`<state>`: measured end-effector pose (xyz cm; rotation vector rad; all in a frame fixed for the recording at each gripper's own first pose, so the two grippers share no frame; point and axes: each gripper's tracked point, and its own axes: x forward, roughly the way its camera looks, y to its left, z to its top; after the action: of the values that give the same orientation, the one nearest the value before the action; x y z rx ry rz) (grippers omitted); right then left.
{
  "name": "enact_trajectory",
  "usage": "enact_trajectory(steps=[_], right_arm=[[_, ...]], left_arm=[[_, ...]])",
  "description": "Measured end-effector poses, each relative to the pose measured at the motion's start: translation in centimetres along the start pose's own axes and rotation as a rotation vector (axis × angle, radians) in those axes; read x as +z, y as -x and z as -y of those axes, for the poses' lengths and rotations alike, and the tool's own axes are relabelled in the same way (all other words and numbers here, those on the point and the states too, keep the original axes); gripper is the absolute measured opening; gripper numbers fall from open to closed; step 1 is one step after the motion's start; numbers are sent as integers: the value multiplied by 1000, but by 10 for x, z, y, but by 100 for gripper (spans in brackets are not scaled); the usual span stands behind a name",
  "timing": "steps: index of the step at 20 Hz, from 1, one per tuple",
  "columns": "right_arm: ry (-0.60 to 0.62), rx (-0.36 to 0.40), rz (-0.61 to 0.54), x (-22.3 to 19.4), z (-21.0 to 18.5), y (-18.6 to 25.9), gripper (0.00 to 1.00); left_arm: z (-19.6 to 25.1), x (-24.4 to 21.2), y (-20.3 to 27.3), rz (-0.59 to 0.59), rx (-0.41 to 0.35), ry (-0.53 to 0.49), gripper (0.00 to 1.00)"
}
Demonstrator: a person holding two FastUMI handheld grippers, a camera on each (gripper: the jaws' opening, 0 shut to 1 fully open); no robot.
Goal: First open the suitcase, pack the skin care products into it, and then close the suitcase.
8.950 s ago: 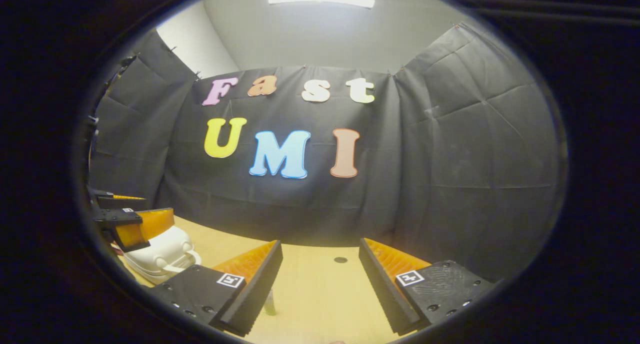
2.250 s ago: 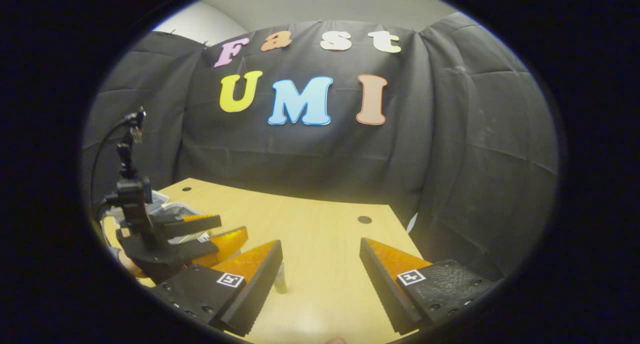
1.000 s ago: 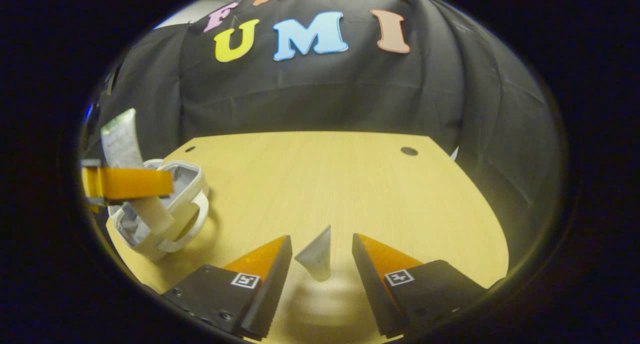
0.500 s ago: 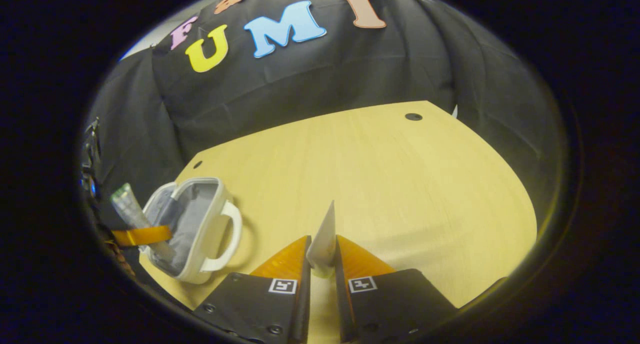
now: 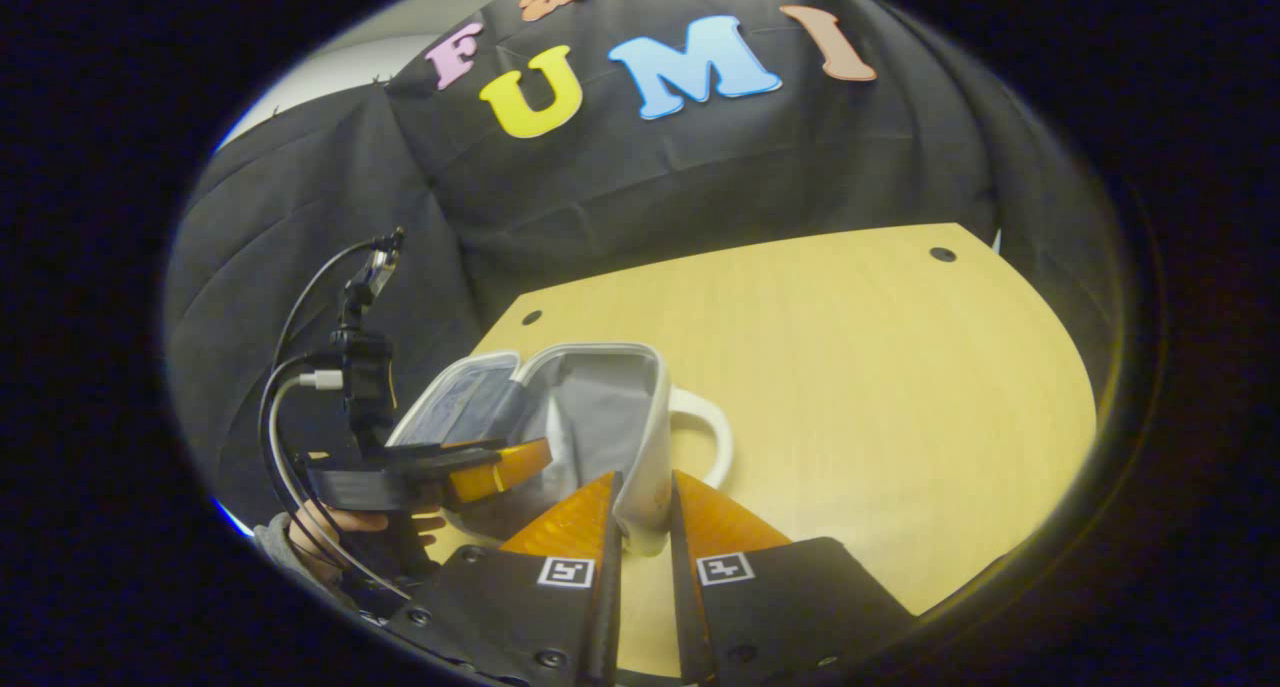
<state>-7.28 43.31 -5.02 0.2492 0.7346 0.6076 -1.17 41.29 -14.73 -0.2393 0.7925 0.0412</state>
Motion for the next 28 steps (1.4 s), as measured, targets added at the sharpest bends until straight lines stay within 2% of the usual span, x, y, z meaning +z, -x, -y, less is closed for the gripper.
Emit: enact_trajectory(steps=[2, 4, 7, 10, 11, 14, 17, 18, 19, 23, 28], right_arm=[[29, 32, -20, -5, -22, -15, 23], [42, 70, -45, -12, -40, -33, 22], [58, 97, -121, -28, -52, -67, 23], [100, 91, -200, -48, -57, -102, 22], [118, 82, -220, -54, -57, -112, 19], [166, 91, -204, -59, -62, -121, 28], [199, 78, -99, -38, -65, -109, 91], [205, 68, -65, -31, -63, -101, 94], [210, 57, -31, -20, -62, -95, 94], [194, 10, 90, 22, -52, -65, 95], [138, -69, 155, 50, -28, -38, 95]], left_arm=[[-20, 12, 24, 60, 13, 9, 89], [-47, 16, 46, 100, 46, 25, 84], [-95, 9, 78, 131, 123, 81, 87], [-131, 0, 101, 144, 192, 138, 87], [-140, -3, 107, 141, 214, 146, 87], [-167, -1, 119, 151, 263, 161, 87], [-192, 5, 124, 167, 300, 179, 87], [-200, 12, 124, 177, 301, 194, 87], [-208, 15, 124, 182, 308, 209, 85], [-253, 31, 130, 216, 354, 239, 87], [-323, 44, 126, 220, 396, 302, 87]])
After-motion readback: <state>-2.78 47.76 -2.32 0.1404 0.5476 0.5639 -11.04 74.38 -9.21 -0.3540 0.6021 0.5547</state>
